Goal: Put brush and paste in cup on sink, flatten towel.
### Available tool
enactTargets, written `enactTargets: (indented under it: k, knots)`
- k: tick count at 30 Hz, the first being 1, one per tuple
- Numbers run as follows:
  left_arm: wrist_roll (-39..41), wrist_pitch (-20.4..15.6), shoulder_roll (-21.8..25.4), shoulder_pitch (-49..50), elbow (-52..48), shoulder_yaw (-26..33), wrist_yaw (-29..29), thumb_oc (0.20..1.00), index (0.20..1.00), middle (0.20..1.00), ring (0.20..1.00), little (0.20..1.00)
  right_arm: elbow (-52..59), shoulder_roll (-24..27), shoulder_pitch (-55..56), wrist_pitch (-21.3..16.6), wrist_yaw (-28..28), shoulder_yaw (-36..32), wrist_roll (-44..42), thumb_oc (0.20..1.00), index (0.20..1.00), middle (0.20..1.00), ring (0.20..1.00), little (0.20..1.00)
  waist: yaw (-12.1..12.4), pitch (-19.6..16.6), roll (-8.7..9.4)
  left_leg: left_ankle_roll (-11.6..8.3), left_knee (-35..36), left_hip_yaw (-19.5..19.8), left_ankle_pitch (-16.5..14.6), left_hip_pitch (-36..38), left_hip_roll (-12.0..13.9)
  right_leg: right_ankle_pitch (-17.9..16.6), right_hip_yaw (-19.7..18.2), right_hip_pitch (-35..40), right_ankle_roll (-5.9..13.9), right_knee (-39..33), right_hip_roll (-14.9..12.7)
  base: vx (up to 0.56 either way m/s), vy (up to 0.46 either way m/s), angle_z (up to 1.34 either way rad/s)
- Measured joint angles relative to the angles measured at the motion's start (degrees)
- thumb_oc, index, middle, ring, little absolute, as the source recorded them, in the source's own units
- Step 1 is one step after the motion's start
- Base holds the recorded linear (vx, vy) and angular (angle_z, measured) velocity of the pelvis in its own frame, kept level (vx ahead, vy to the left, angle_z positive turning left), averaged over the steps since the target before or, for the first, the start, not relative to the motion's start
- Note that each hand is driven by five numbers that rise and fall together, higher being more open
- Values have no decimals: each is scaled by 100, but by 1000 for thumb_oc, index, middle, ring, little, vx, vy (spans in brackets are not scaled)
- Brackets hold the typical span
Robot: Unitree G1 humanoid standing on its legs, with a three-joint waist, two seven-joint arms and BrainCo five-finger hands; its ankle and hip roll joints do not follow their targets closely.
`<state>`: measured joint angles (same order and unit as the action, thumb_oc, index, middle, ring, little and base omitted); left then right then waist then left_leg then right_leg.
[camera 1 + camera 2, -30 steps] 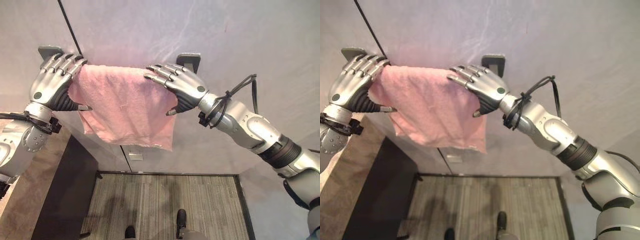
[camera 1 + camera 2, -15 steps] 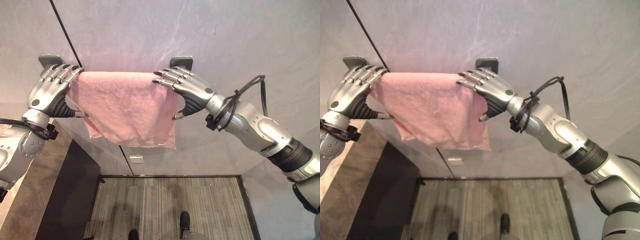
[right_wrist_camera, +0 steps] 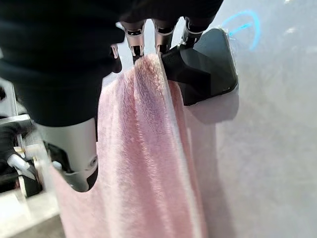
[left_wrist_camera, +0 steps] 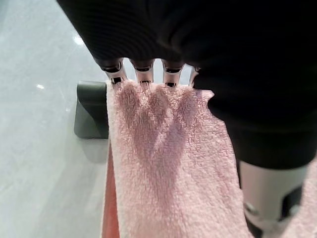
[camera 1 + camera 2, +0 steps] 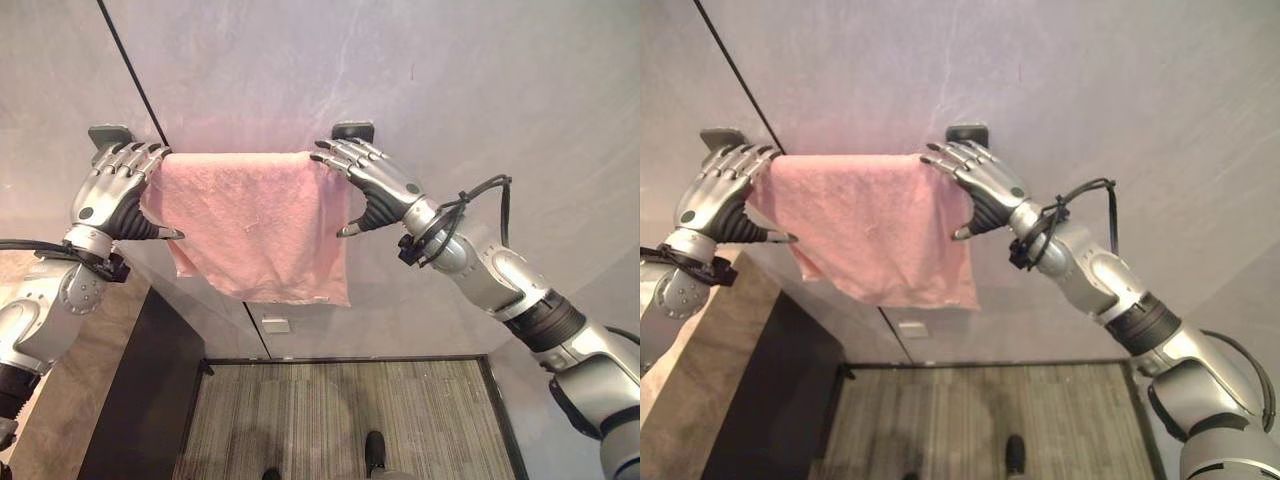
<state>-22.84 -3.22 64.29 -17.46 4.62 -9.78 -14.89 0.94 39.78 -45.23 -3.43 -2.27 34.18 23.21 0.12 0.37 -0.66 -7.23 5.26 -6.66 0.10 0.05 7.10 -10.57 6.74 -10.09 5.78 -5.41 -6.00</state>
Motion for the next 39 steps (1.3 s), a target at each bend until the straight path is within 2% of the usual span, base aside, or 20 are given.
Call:
enactTargets:
  k: [3, 6, 10, 12, 17, 20, 22, 23, 24, 29, 31, 33, 34, 36, 37, 39]
  knots:
    - [0, 7, -116, 101, -90, 143, 0, 1000, 1000, 1000, 1000, 1000, 223, -6, 156, 94, -5, -98, -225, 1000, 1000, 1000, 1000, 1000, 10, -2, -12, 3, 0, -4, -1, 25, 1, 1, 0, 9, -3, 7, 1, 10, -3, -1]
    - [0, 28, -568, 202, -127, 392, -53, 1000, 1000, 1000, 1000, 1000, 322, -209, 380, 136, -31, -233, -360, 1000, 1000, 1000, 1000, 1000, 19, -5, -36, 17, 0, -19, -15, 119, 11, -3, -7, 106, -19, 29, 13, 8, -2, -1]
    - [-5, 59, -729, 173, -25, 345, -251, 1000, 1000, 1000, 1000, 1000, 165, -437, 338, 212, -185, -143, -441, 1000, 1000, 1000, 1000, 1000, 18, -5, -35, 17, 0, -21, -16, 191, 23, -11, -17, 178, -33, 44, 24, 3, -3, -1]
    - [-6, 86, -962, 122, 75, 346, -416, 1000, 1000, 1000, 1000, 1000, 7, -625, 304, 235, -291, -125, -442, 1000, 1000, 1000, 1000, 1000, 16, -6, -33, 14, 0, -18, -19, 274, 35, 17, -17, 229, -21, 29, 36, 0, 0, 0]
    - [-7, 215, -1251, 142, 88, 352, -730, 1000, 1000, 1000, 1000, 1000, 42, -736, 288, 224, -427, -36, -438, 1000, 1000, 1000, 1000, 1000, 22, -15, -17, 10, 0, -17, -13, 293, 40, 10, -18, 251, -24, 30, 43, 0, 0, 0]
    - [-3, 290, -1524, 365, -337, 720, -932, 1000, 1000, 1000, 1000, 1000, 390, -753, 431, 215, -664, -162, -422, 1000, 1000, 1000, 1000, 1000, 35, -13, -1, 12, 1, -16, -13, 318, 41, 10, -14, 309, -25, 44, 47, 0, 0, 0]
    - [-1, 299, -1532, 462, -392, 750, -1037, 1000, 1000, 1000, 1000, 1000, 496, -761, 453, 208, -770, -166, -422, 1000, 1000, 1000, 1000, 1000, 42, -13, 1, 16, 0, -16, -18, 390, 42, 21, -15, 348, -19, 40, 44, -50, 3, 0]
    - [3, 301, -1645, 616, -510, 952, -1123, 1000, 1000, 1000, 1000, 1000, 651, -799, 561, 194, -815, -278, -425, 1000, 1000, 1000, 1000, 1000, 47, -8, 21, 20, 0, -16, -19, 390, 35, 21, -15, 355, -18, 26, 37, -69, 11, 1]
    - [49, 292, -2080, 971, -1059, 1563, -1217, 1000, 1000, 1000, 1000, 1000, 1109, -912, 962, 169, -927, -633, -445, 1000, 1000, 1000, 1000, 1000, 53, -6, 44, 23, 0, -20, -20, 395, 33, 13, -15, 355, -25, 42, 34, -97, 21, 1]
    - [181, 213, -2216, 1301, -1445, 1884, -1420, 1000, 1000, 1000, 1000, 1000, 1397, -992, 1345, 42, -1163, -1069, -641, 1000, 1000, 1000, 1000, 1000, 62, 2, 54, 31, 0, -39, -26, 425, 23, 27, -29, 372, -5, 17, 30, -40, 9, -1]
    - [501, 98, -2558, 1773, -1789, 2132, -1460, 1000, 1000, 1000, 1000, 1000, 1783, -977, 1960, -70, -1276, -1561, -830, 1000, 1000, 1000, 1000, 1000, 54, 12, 46, 60, 2, -71, -50, 465, 21, 37, -75, 376, 2, -1, 32, -21, 4, -10]
    - [904, -11, -3191, 2287, -2106, 2412, -1449, 1000, 1000, 1000, 1000, 1000, 2213, -979, 2894, -144, -1289, -2211, -989, 1000, 1000, 1000, 1000, 1000, 44, 38, 29, 69, -1, -179, -77, 492, 7, 36, -149, 363, 8, 5, 39, -39, 7, -15]
    - [1155, -35, -3552, 2678, -2409, 2509, -1405, 1000, 1000, 1000, 1000, 1000, 2531, -978, 3565, -193, -1318, -2762, -1112, 1000, 1000, 1000, 1000, 1000, 38, 67, 37, 73, 0, -186, -79, 471, -4, 34, -156, 335, 9, 24, 29, 24, 12, -12]
    - [1593, -180, -3954, 3366, -2638, 2566, -1217, 1000, 1000, 1000, 1000, 1000, 2646, -1097, 4697, -299, -1363, -3526, -1354, 1000, 1000, 1000, 1000, 1000, -8, 160, 38, 93, 1, -197, -97, 478, -13, 41, -177, 327, 17, 38, 23, 35, 9, -8]
    - [1888, -140, -4065, 3868, -2580, 2568, -991, 1000, 1000, 1000, 1000, 1000, 2498, -1322, 5306, -174, -1359, -3749, -1657, 1000, 1000, 1000, 1000, 1000, -138, 213, 6, 122, 2, -220, -125, 492, -10, 63, -192, 324, 20, 0, 21, 20, 7, -11]
    - [2314, -280, -4290, 3888, -2408, 2466, -730, 1000, 1000, 1000, 1000, 1000, 2315, -1415, 5758, -329, -1194, -3816, -1952, 1000, 1000, 1000, 1000, 1000, -252, 256, -28, 123, 3, -214, -127, 471, -17, 57, -194, 330, 28, 29, 18, -34, -1, -2]
